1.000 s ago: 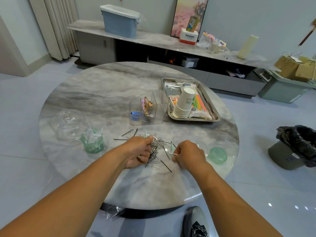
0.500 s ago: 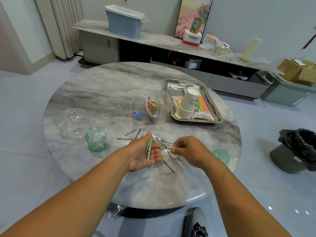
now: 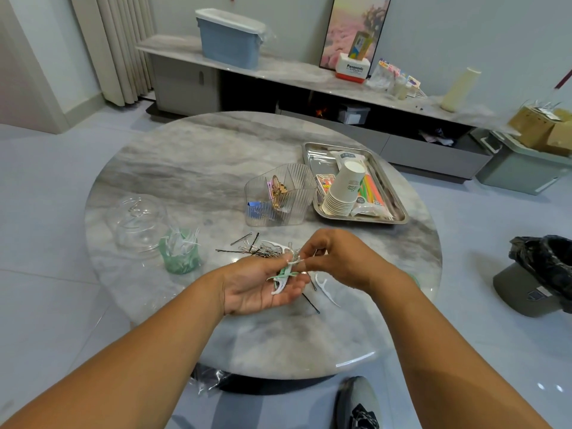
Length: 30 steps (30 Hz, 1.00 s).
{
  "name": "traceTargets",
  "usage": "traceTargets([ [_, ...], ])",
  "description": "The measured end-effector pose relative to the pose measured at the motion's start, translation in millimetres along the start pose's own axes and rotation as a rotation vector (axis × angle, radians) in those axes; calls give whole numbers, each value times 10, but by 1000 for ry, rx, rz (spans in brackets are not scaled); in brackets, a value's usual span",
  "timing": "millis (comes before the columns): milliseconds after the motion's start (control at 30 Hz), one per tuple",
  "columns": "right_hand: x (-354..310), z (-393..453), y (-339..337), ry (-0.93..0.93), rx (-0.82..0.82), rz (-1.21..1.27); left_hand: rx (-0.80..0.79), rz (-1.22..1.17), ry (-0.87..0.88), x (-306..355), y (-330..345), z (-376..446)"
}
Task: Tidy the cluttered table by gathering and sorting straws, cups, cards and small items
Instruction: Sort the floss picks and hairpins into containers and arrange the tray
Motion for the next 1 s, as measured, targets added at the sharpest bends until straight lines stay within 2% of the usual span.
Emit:
traceTargets([
  [100,75,-28,-92,32,171,229,31,-136,103,43,-48,21],
  [167,84,-38,-38,55,154,419,59,-196,117,46,-88,42],
  [267,29,-55,76,56,81,462,28,-235,106,40,-78,41],
  [400,-87,-85,286,-37,-44,310,-28,-225,92,37,-14,11],
  [433,-87,-84,291,-55,-28,309,-30,-228,92,44,-11,8],
  [500,48,-89,144,3,151,355,-1,-247,98,57,-56,-7],
  [567,307,-120,-12,193,275,242,83,-250,120,84,-156,-27],
  [633,574,-191,42,441,165,-10,172,-240,154,112,-265,-40],
  [700,759,-275,169,594,89,-133,250,-229,196,158,-351,-50],
  [867,853,-241,302,662,122,-64,431,-152,307,311,-585,-66],
  [1000,816,-197,290,636,135,-170,644,215,302,479,-753,-99],
])
Point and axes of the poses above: each hand's wrist, its own z-axis towards the middle knuckle, its own y-axis out of the palm, x = y × z, the point moved 7 cm from there along z, towards the middle knuckle, and after that the axes turned 10 degrees about z, right-handed, at the moved point
